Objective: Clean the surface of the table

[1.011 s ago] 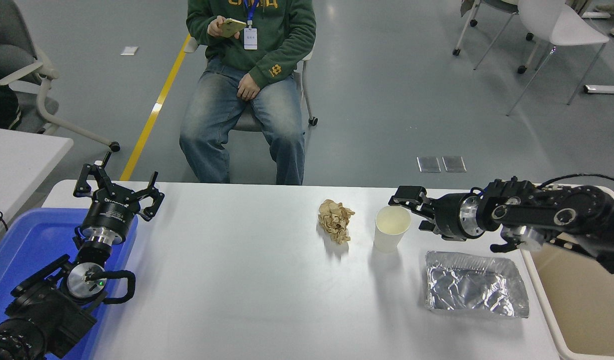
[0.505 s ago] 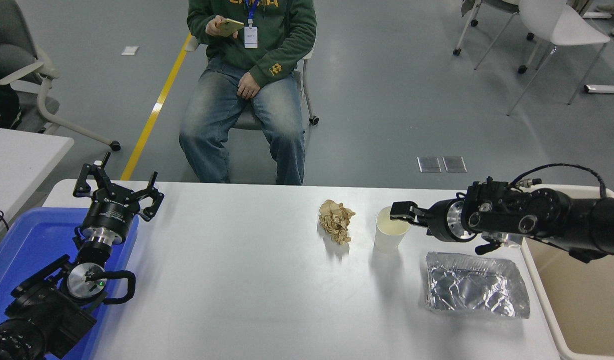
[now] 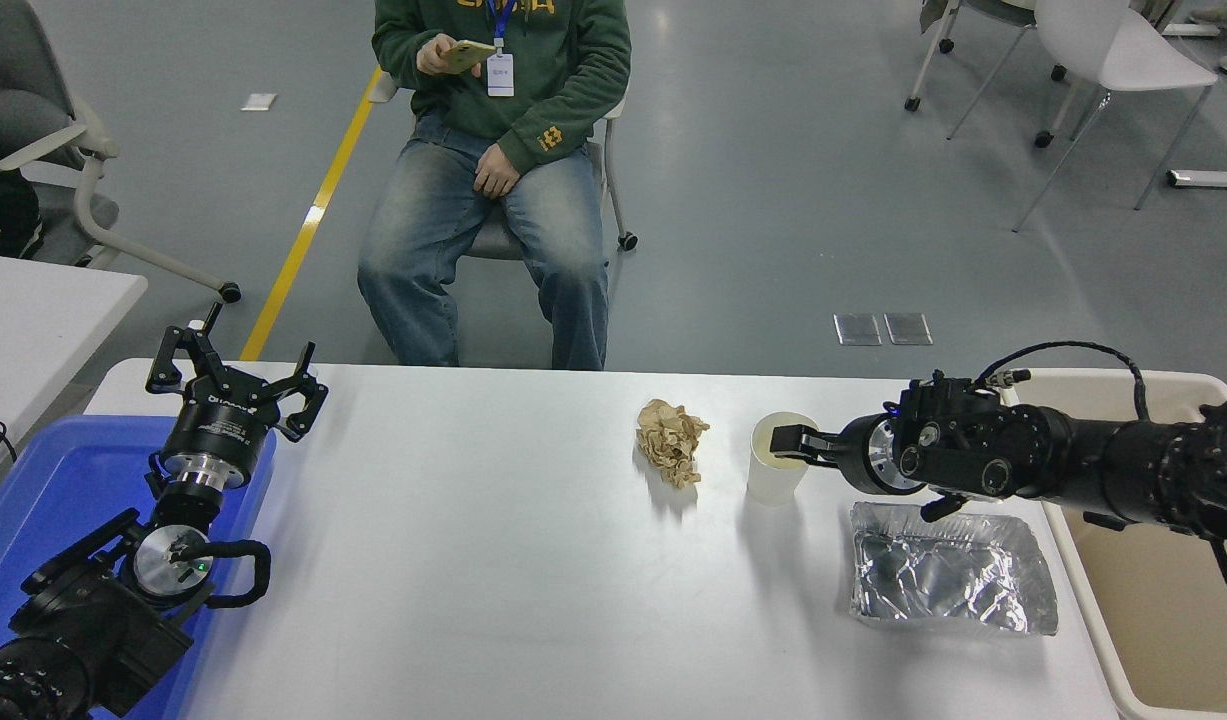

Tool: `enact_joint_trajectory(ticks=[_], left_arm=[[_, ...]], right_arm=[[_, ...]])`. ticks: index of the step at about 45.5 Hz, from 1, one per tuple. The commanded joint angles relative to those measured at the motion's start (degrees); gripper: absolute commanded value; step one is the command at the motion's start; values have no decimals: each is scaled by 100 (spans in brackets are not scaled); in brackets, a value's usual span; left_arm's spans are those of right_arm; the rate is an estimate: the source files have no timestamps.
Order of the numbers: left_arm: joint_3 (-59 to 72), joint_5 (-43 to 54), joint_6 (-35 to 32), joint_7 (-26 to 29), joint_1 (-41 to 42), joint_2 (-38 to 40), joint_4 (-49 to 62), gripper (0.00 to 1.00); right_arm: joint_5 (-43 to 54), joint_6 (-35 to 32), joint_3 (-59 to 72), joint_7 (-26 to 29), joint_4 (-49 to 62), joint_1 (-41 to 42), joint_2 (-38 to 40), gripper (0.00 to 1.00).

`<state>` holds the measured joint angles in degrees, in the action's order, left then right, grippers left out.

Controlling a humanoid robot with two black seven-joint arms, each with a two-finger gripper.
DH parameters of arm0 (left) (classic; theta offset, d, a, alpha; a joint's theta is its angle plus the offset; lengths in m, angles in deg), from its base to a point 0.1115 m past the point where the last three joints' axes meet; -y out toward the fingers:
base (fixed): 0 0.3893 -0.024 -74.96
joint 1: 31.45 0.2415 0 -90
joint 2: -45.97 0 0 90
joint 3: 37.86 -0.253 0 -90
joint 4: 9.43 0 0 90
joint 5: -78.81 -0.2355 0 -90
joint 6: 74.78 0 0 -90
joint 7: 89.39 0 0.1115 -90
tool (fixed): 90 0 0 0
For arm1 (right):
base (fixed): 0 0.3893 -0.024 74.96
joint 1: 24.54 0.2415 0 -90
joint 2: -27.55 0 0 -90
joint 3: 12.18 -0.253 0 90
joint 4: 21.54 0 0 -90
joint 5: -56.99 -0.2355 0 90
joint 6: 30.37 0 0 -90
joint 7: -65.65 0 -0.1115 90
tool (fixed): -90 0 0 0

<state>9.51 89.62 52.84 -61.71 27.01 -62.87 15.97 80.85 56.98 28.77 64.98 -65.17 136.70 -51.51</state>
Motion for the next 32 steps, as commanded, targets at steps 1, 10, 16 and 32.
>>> enact_joint_trajectory(ticks=[1,10,16,32], left_arm=[[0,0,0,0,-1,3,0,100],[0,0,0,0,-1,3,0,100],[0,0,0,0,8,-6,0,100],[0,0,0,0,-1,3,0,100]], right_arm=[[225,-447,1,14,170,-41,-57,0],[128,-500,-69,-12,170,12,-13,0],[102,-509,-148,-12,109,99,145,0],[-127,-641,-280,-30,-787,820,980,0]])
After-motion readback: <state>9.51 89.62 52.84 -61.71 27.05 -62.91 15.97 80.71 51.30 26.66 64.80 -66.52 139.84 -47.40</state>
